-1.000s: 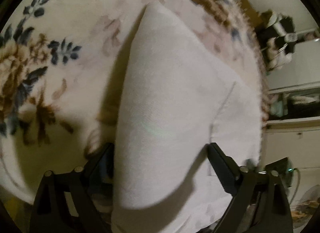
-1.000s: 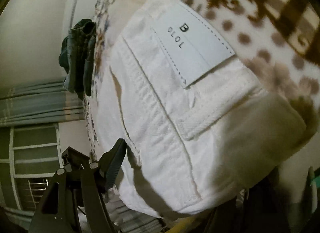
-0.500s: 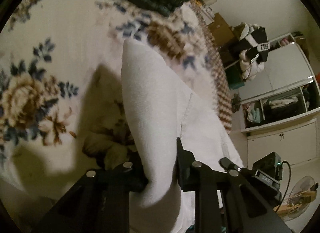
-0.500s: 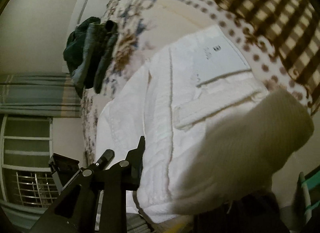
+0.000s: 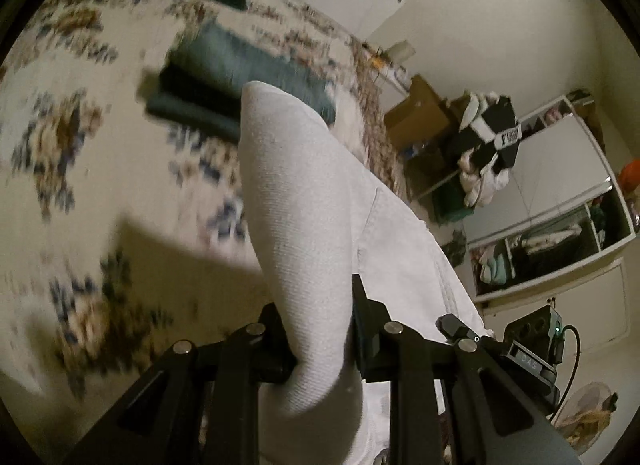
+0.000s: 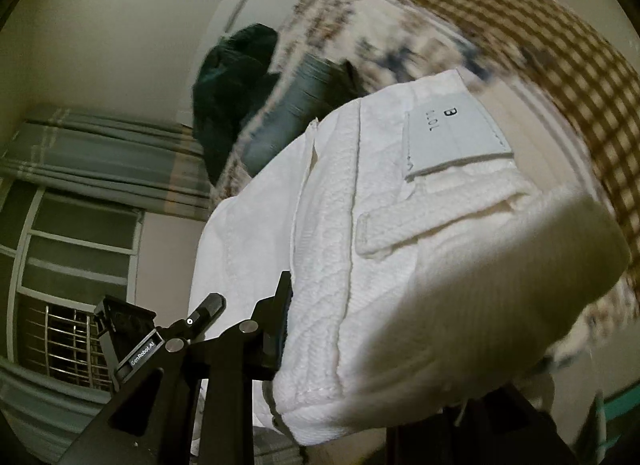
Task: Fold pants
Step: 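Lift the folded white pants with both grippers and carry toward the jeans stack, then lower the white pants onto the blue jeans stack and open both grippers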
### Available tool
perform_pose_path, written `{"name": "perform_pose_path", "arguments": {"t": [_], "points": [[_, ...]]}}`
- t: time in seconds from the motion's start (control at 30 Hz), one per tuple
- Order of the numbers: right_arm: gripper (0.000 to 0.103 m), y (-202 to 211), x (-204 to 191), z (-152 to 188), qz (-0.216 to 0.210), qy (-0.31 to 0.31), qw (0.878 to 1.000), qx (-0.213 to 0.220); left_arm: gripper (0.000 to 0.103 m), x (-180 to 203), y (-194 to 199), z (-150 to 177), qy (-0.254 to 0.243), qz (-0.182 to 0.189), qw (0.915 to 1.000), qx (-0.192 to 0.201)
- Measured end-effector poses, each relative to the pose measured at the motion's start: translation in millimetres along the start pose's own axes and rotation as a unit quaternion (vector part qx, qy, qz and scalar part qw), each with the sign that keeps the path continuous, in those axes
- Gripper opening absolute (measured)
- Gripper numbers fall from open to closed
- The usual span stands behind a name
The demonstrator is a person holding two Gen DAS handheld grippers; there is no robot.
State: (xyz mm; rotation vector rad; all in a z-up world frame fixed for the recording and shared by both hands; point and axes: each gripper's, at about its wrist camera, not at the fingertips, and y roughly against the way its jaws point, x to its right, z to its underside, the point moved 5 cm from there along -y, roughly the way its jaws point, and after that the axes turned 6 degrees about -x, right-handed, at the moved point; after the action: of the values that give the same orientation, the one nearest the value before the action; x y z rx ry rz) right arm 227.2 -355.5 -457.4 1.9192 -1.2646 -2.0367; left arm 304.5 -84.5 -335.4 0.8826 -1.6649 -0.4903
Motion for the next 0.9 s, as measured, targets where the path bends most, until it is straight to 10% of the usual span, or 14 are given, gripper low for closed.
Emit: {"name": "perform_pose_path", "arguments": {"t": [0.53, 0.9], "points": [[0.026, -204.0, -137.7, -270.1, -0.011, 0.021, 0.996, 0.080, 0.020, -91.8, -83.9, -331.4, -0.019, 0.021, 0.9991, 0.031], [0.034, -356.2, -76.4, -320.6, 0.043, -0.019, 0.999, 0.000, 0.033, -204.0, -152.9, -340.2, 0.008, -0.059, 0.9979, -0.024]]}}
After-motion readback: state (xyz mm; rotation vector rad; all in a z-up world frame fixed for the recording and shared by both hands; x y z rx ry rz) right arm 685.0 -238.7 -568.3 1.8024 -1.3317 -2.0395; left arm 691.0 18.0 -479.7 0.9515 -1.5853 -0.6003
